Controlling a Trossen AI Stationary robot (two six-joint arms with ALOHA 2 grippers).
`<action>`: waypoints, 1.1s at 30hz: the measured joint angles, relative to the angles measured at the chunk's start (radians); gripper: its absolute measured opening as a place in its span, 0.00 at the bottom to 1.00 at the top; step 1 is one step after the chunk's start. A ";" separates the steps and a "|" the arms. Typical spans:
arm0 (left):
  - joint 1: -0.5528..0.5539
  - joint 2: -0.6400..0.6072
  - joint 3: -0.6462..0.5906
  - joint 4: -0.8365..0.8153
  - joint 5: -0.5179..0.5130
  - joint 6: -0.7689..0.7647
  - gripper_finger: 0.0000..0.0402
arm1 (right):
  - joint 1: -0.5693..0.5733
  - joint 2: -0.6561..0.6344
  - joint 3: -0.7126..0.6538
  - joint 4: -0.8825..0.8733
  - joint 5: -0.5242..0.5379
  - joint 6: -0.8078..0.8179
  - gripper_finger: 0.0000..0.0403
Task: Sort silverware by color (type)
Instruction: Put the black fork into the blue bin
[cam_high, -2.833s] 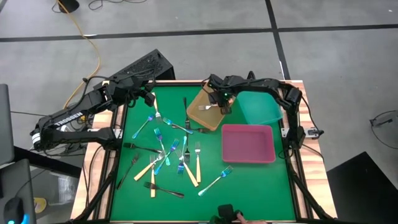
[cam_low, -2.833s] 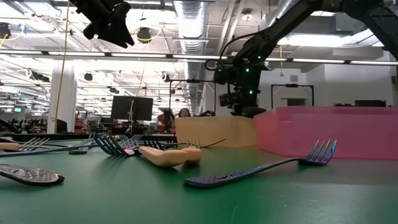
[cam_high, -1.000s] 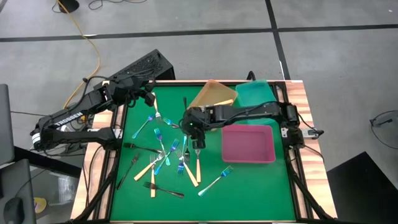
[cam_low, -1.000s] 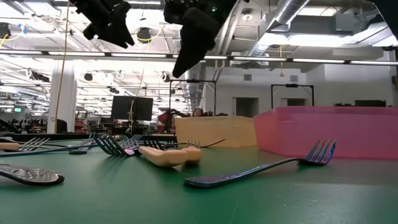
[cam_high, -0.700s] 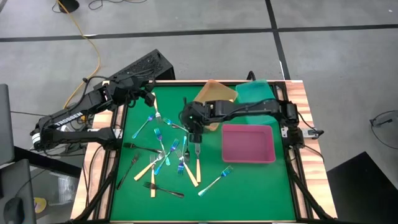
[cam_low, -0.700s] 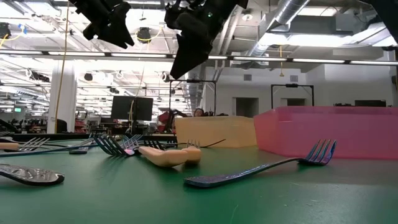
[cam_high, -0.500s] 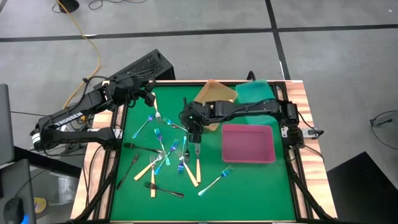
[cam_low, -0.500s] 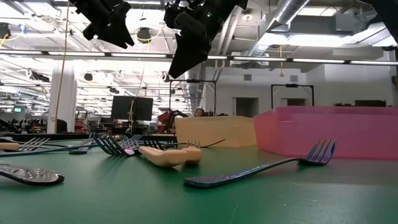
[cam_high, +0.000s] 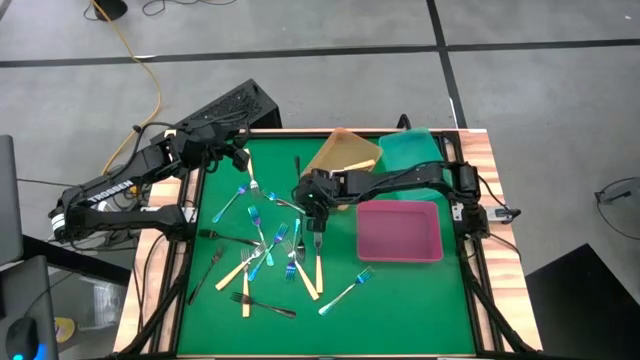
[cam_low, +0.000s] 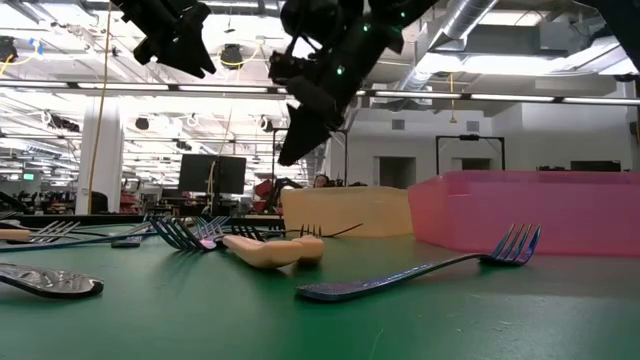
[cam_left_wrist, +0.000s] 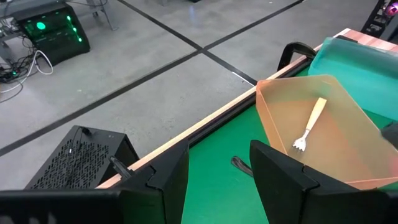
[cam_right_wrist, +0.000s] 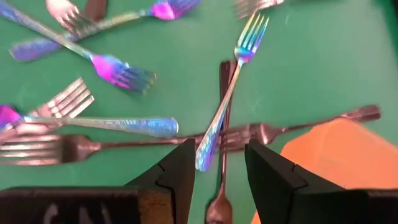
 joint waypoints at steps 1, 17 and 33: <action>0.000 0.000 0.000 0.000 0.000 0.000 0.39 | -0.001 0.001 -0.005 -0.005 0.000 0.003 0.40; 0.000 0.000 0.000 0.001 0.000 0.000 0.39 | 0.015 0.049 -0.058 0.136 0.016 -0.149 0.40; 0.000 0.053 0.000 0.015 -0.006 0.012 0.39 | 0.019 0.147 -0.061 0.161 0.122 -0.246 0.40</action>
